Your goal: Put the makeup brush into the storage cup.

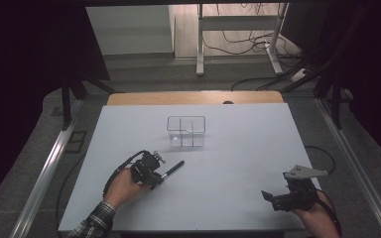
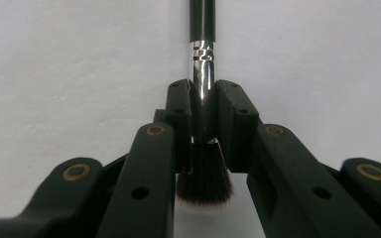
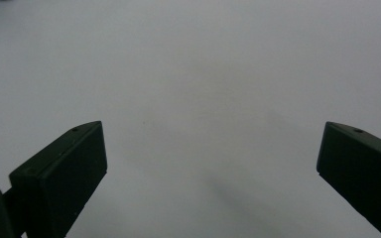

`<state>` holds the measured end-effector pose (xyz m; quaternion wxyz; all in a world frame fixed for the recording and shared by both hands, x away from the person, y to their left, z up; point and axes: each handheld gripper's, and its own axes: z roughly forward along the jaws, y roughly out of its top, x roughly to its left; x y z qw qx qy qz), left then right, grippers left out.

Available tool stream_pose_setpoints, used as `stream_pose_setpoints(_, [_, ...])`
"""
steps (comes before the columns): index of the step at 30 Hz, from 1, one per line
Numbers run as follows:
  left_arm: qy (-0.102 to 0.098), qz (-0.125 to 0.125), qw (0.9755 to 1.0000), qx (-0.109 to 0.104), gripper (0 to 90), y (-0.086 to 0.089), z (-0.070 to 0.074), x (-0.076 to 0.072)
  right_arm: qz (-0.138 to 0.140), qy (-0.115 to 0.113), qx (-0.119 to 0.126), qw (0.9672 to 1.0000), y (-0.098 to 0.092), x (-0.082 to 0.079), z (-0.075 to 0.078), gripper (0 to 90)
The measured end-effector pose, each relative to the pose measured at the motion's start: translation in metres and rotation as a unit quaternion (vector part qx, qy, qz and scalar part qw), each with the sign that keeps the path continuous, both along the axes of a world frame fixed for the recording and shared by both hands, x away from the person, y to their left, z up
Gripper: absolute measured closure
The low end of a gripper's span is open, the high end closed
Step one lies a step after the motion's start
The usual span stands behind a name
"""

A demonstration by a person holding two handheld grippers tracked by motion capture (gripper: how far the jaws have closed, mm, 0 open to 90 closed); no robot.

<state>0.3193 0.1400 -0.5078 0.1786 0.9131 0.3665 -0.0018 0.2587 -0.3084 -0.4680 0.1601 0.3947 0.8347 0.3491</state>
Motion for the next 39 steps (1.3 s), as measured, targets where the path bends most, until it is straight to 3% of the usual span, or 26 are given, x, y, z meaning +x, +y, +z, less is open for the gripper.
stream_pose_setpoints(6, [-0.018,-0.011,0.9996,-0.018,77.2,-0.003,0.007,-0.004,0.001,0.0,0.001,1.0,0.0,0.0,0.0,0.0])
stream_pose_setpoints(7, [-0.037,-0.024,0.9988,-0.019,77.2,-0.004,0.011,-0.008,0.001,-0.001,0.001,1.0,0.0,0.0,0.0,0.0])
stream_pose_setpoints(9, [-0.045,-0.03,0.9984,-0.019,77.2,-0.006,0.013,-0.01,0.001,-0.001,0.0,1.0,0.0,0.0,0.001,0.0])
stream_pose_setpoints(10, [-0.063,-0.038,0.997,-0.025,77.2,-0.008,0.018,-0.016,0.001,-0.001,-0.001,1.0,0.0,-0.001,0.001,0.0])
stream_pose_setpoints(15, [-0.081,-0.053,0.9945,-0.041,77.1,-0.01,0.026,-0.026,0.004,-0.003,-0.003,1.0,0.001,-0.001,0.001,0.0])
stream_pose_setpoints(24, [-0.079,-0.055,0.9942,-0.048,77.1,-0.009,0.028,-0.035,0.005,-0.004,-0.001,1.0,0.002,-0.001,0.001,0.0])
stream_pose_setpoints(32, [-0.086,-0.077,0.9926,-0.037,77.1,-0.012,0.033,-0.049,0.005,-0.005,-0.001,1.0,0.005,-0.002,0.001,0.0])
stream_pose_setpoints(35, [-0.086,-0.074,0.9924,-0.049,77.1,-0.013,0.033,-0.056,0.005,-0.006,-0.002,1.0,0.006,-0.002,0.002,0.0])
stream_pose_setpoints(39, [-0.082,-0.076,0.9924,-0.05,77.1,-0.012,0.034,-0.059,0.005,-0.006,-0.001,1.0,0.007,-0.003,0.002,0.0])
